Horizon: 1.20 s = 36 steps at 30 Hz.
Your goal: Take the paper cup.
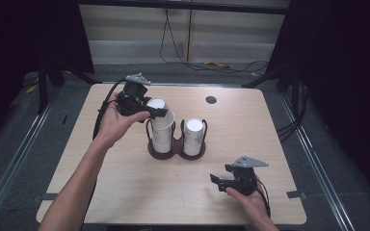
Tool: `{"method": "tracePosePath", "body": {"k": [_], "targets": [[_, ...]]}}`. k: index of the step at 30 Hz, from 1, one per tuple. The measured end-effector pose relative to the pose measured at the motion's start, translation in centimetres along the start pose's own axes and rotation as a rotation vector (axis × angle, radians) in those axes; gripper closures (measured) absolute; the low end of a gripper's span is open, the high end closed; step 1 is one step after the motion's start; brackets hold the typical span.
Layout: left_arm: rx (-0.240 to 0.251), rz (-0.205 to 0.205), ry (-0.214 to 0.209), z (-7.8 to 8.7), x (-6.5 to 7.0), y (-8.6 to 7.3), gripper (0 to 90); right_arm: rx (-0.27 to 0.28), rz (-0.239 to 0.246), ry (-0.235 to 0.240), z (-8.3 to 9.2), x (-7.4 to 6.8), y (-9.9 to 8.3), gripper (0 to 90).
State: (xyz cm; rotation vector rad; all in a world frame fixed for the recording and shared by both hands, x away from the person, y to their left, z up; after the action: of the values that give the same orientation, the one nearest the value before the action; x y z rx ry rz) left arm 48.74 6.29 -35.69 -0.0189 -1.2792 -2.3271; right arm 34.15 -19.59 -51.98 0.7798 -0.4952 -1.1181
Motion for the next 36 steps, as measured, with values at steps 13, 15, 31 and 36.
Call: {"method": "tracePosePath", "body": {"k": [13,15,31,36], "targets": [[0.036,-0.036,-0.043,0.9,1.1,-0.5,36.1,0.001,0.0,0.001,0.0,0.0,0.0,26.1],[0.038,-0.039,-0.044,1.0,1.1,-0.7,36.1,0.001,0.0,0.001,0.0,0.0,0.0,26.1],[0.028,-0.107,-0.031,1.1,3.5,-2.8,36.0,0.007,0.014,0.018,-0.1,-0.5,0.0,25.1],[0.019,-0.115,-0.03,1.0,4.3,-3.7,36.0,0.024,0.012,0.026,0.0,-0.6,0.2,24.2]]}}
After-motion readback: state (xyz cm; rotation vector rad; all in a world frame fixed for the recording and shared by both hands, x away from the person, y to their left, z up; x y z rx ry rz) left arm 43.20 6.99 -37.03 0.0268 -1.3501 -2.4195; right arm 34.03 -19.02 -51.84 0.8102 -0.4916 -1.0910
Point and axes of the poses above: each handheld gripper's, and its own axes: z roughly backward along the jaws, y roughly out of its top, x roughly to its right, the point moved 7 cm from there along -z, roughly forward along the jaws, and after that the axes turned 11 degrees about -y, right-handed, at the moved point
